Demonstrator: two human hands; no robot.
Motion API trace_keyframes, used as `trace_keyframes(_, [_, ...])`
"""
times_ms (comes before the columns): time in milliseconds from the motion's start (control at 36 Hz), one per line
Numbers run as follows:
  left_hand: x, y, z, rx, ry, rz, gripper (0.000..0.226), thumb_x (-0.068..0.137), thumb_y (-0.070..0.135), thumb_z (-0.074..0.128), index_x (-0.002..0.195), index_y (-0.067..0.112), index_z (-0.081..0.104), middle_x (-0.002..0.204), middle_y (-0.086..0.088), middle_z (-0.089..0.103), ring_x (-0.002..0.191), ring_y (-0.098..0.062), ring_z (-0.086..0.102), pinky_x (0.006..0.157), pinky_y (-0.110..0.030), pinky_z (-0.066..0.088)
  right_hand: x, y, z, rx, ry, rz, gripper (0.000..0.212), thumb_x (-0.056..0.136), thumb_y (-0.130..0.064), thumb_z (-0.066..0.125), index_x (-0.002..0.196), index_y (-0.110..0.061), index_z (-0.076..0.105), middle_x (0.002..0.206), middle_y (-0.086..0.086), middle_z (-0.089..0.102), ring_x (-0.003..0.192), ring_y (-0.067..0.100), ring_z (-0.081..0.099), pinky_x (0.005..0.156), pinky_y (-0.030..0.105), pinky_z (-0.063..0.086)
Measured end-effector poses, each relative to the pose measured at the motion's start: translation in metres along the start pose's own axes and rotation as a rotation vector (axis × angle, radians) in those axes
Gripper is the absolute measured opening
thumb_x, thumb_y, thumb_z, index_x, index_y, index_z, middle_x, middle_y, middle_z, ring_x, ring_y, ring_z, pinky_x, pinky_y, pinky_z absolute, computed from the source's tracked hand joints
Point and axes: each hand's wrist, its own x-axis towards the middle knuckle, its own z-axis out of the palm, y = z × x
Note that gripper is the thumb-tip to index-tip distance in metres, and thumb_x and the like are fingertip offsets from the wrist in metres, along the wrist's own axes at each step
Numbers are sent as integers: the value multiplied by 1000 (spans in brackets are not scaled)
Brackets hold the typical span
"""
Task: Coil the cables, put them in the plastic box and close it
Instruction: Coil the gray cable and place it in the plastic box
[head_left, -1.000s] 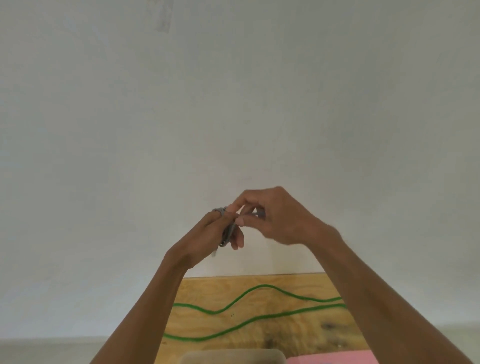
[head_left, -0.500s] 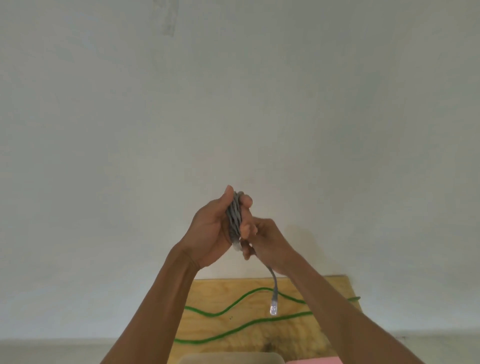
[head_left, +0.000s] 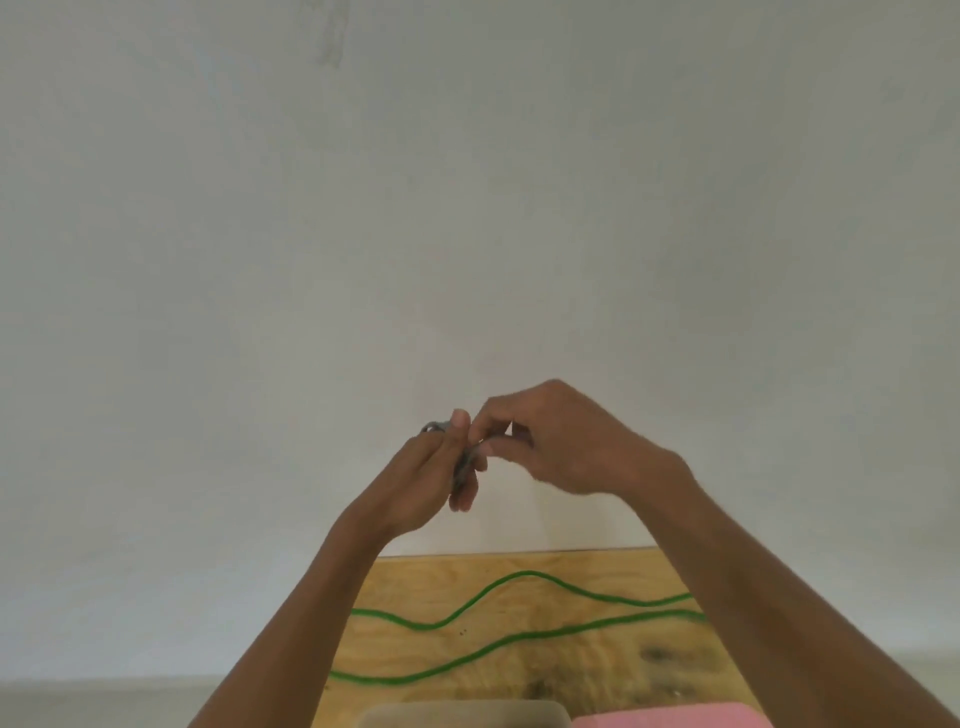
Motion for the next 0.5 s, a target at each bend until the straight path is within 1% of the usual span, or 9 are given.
trace_keyframes(56, [-5,3,6,-65,-35,-53,78,99,59,11,86,1,61,59,-10,62,56,-16,55,63,-22,43,8,7,-9,50,29,-13,8,88,-27,72,96,-25,72,79,-19,63,71,2,59,74,33,53])
trace_keyframes(139, [-10,5,11,-229,-60,-83,78,99,63,9,81,7,62,55,-11,57,57,-20,56,74,-43,48,16,16,-9,247,116,-34,15,81,-25,81,93,-17,76,83,-8,68,77,9,64,70,21,50])
trace_keyframes(167, [-11,7,11,-295,-57,-84,79,99,65,11,79,9,62,52,-10,54,53,-19,55,75,-46,48,16,18,-6,324,142,-26,15,80,-23,82,91,-15,77,82,-6,70,75,8,64,68,18,47])
trace_keyframes(222, [-14,11,10,-423,-51,-74,79,96,69,14,75,10,62,47,-8,47,45,-18,49,70,-43,48,15,20,4,519,149,23,12,82,-21,80,88,-12,76,83,1,72,75,15,65,70,25,52])
trace_keyframes(278, [-16,21,9,-554,-62,-75,77,96,69,17,74,9,61,43,-4,44,39,-16,39,62,-36,45,11,18,18,794,124,68,13,87,-20,74,91,-8,72,97,9,74,82,25,68,79,41,59])
trace_keyframes(333, [-16,28,7,-638,-73,-67,71,95,66,20,77,10,61,44,-1,46,35,-14,34,55,-32,43,5,10,32,1067,115,85,14,92,-20,64,91,-6,65,103,7,75,84,20,70,78,39,58])
trace_keyframes(389, [-16,29,4,-621,-73,-57,76,93,72,24,73,8,60,43,-5,43,33,-15,32,53,-31,44,-1,1,42,1169,173,74,15,96,-19,56,90,-5,59,82,3,73,70,17,68,69,32,56])
trace_keyframes(417, [-16,28,3,-590,-62,-65,78,91,74,26,68,7,59,41,-7,38,32,-16,33,54,-32,44,-3,-3,46,1168,225,68,15,98,-18,55,91,-5,58,72,5,69,63,18,66,66,33,56])
trace_keyframes(500, [-14,27,2,-527,14,-94,79,91,76,32,58,8,54,35,-6,33,32,-21,32,55,-34,46,-2,-10,53,1096,390,55,17,98,-17,56,94,0,58,63,14,63,55,29,62,59,41,57])
